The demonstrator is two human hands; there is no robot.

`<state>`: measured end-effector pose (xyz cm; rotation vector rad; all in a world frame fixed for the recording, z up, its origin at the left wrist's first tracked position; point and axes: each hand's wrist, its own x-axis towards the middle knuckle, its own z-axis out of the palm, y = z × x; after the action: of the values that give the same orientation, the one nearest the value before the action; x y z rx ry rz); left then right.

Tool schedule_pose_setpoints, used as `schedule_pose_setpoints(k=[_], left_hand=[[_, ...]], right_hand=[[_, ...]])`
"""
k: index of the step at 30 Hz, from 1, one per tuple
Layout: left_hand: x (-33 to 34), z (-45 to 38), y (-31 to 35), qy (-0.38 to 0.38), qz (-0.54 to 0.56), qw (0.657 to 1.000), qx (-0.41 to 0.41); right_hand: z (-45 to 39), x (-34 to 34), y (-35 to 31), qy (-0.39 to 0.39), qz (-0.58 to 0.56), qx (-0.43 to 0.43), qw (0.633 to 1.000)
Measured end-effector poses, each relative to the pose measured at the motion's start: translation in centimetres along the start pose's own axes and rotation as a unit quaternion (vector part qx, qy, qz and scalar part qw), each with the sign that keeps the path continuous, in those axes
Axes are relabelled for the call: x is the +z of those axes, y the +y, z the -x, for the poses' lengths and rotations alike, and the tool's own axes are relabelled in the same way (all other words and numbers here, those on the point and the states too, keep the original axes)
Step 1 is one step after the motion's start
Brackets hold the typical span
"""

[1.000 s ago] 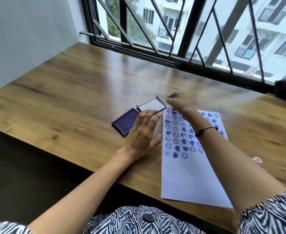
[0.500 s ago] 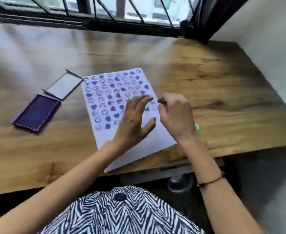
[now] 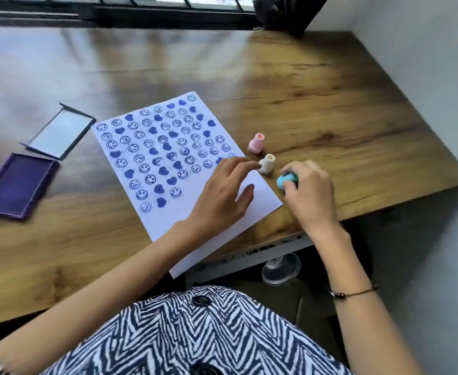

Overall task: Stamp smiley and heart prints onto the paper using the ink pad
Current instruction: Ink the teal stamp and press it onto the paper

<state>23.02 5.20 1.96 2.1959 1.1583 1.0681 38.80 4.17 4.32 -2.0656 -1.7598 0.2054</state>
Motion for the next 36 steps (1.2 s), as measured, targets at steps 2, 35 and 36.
schedule_pose_setpoints(k=[2, 35, 36], left_hand=[[-0.6, 0.2, 0.0, 0.016, 0.014, 1.0, -0.015], [-16.5, 13.6, -8.4, 0.465, 0.038, 0.795, -0.388], [-16.6, 13.6, -8.3, 0.468, 0.041, 0.792, -0.39]], right_hand=[[-0.3, -0.5, -0.8, 0.012, -0.101, 0.011, 0.995], [0.1, 13.1, -31.7, -0.232, -0.055, -0.498, 0.834], [0.5, 13.4, -31.8, -0.227, -0.029, -0.521, 0.822]])
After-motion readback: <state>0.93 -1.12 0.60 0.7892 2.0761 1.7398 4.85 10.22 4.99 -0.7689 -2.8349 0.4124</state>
